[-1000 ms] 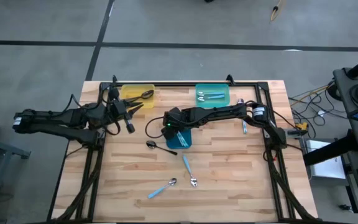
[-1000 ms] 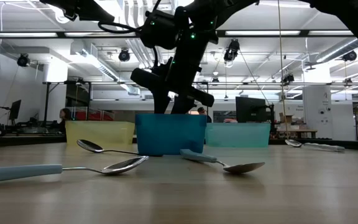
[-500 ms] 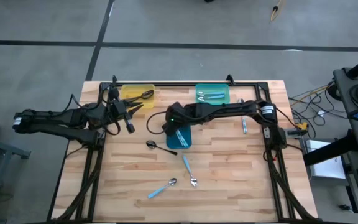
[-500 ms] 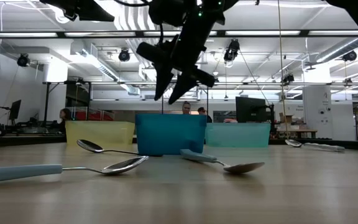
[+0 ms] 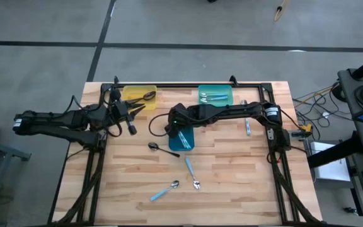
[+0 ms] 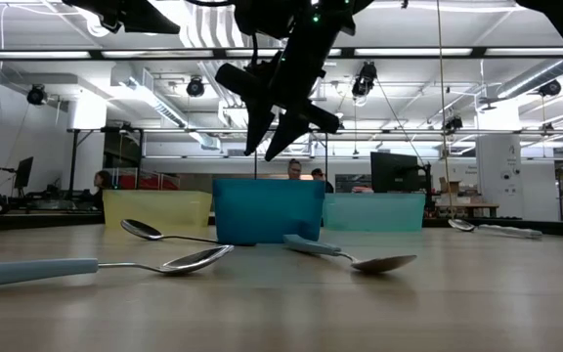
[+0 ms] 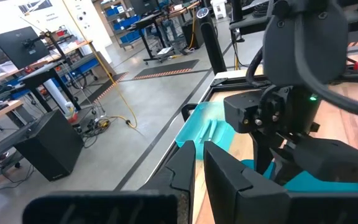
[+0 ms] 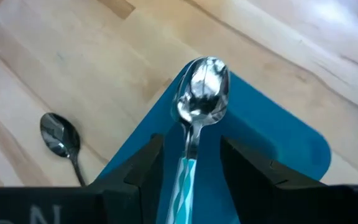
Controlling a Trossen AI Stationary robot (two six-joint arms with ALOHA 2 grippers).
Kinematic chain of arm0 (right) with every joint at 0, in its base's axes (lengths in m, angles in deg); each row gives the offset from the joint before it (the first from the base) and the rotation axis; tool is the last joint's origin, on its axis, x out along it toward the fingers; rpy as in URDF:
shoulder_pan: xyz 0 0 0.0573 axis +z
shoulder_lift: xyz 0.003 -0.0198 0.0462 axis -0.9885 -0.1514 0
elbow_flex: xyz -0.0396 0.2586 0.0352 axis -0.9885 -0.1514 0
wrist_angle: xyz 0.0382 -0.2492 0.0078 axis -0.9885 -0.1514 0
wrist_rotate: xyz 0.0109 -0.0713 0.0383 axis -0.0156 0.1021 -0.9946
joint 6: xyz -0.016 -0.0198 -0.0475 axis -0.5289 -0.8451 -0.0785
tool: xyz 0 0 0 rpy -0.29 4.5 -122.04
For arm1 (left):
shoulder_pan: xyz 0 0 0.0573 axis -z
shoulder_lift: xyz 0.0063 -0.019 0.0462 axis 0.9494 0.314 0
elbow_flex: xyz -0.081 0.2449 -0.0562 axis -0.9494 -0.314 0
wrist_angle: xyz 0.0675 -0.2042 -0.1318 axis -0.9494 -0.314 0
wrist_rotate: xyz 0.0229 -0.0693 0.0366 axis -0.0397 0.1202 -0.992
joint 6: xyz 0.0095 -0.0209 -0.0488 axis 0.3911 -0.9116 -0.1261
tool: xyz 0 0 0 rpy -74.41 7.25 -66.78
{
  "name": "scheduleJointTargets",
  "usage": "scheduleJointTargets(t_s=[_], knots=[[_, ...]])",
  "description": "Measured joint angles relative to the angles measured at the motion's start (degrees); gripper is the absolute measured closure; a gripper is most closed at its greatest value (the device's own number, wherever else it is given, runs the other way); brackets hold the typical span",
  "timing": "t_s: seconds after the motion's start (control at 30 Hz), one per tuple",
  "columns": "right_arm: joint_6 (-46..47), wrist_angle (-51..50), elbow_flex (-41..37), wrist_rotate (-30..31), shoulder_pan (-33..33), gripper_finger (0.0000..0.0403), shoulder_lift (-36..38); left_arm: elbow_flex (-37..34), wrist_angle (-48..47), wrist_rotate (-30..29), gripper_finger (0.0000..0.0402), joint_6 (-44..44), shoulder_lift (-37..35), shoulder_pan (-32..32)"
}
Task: Sort silverware by color (type)
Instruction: Put the black spoon into the yellow bin
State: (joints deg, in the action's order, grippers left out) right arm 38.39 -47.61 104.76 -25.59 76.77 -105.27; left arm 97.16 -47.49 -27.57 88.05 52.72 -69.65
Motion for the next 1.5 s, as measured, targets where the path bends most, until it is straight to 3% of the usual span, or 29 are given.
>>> scheduleJointTargets(t_s=[1.5], knots=[[0.1,0.1,-0.4,1.5,1.0,0.0290,-5.2,0.0,0.4,0.0,0.0386,0.0,0.8,0.0]])
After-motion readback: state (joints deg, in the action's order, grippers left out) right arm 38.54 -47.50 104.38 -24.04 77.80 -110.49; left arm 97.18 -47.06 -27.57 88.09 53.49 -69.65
